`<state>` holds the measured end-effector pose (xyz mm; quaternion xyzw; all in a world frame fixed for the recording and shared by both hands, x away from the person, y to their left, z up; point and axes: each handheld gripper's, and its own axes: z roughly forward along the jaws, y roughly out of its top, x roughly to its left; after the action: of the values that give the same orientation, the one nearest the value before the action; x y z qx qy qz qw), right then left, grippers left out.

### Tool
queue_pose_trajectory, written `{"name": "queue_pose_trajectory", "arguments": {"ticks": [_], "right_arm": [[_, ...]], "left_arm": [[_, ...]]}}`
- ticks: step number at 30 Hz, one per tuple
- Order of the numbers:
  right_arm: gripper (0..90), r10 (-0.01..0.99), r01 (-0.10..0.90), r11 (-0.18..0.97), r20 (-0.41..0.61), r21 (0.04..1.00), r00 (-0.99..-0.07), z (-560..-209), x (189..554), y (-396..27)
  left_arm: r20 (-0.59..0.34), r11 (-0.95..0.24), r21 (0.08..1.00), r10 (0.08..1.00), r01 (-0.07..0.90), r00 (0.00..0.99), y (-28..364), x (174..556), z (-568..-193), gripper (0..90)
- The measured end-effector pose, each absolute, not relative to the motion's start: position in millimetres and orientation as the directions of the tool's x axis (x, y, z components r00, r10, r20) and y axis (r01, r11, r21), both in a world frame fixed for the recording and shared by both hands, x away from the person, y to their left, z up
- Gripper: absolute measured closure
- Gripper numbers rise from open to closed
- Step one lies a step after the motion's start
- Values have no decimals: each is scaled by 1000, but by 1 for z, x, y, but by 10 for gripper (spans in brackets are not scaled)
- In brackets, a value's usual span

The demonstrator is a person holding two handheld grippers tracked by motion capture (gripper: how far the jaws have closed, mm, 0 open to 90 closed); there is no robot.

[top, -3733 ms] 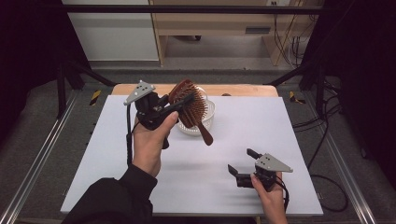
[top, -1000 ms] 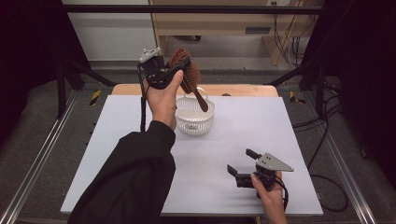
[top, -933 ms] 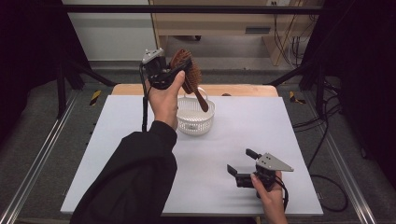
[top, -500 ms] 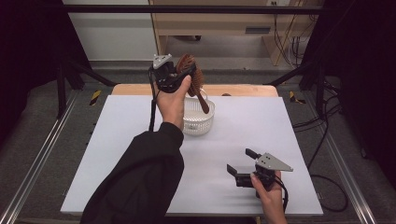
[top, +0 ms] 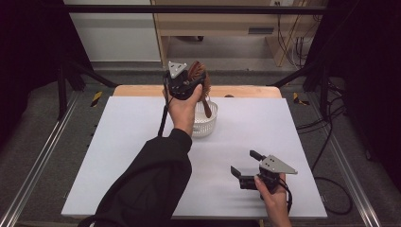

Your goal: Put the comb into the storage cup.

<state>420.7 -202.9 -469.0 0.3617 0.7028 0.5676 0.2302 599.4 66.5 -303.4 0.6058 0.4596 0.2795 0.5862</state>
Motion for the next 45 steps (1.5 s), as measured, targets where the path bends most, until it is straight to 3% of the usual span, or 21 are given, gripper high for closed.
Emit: {"name": "queue_pose_trajectory", "arguments": {"ticks": [45], "right_arm": [[48,784,237,103,68,966,-617,-470,424,-199]], "left_arm": [[-235,122,946,896,301,378,61,596,-340,509]]}}
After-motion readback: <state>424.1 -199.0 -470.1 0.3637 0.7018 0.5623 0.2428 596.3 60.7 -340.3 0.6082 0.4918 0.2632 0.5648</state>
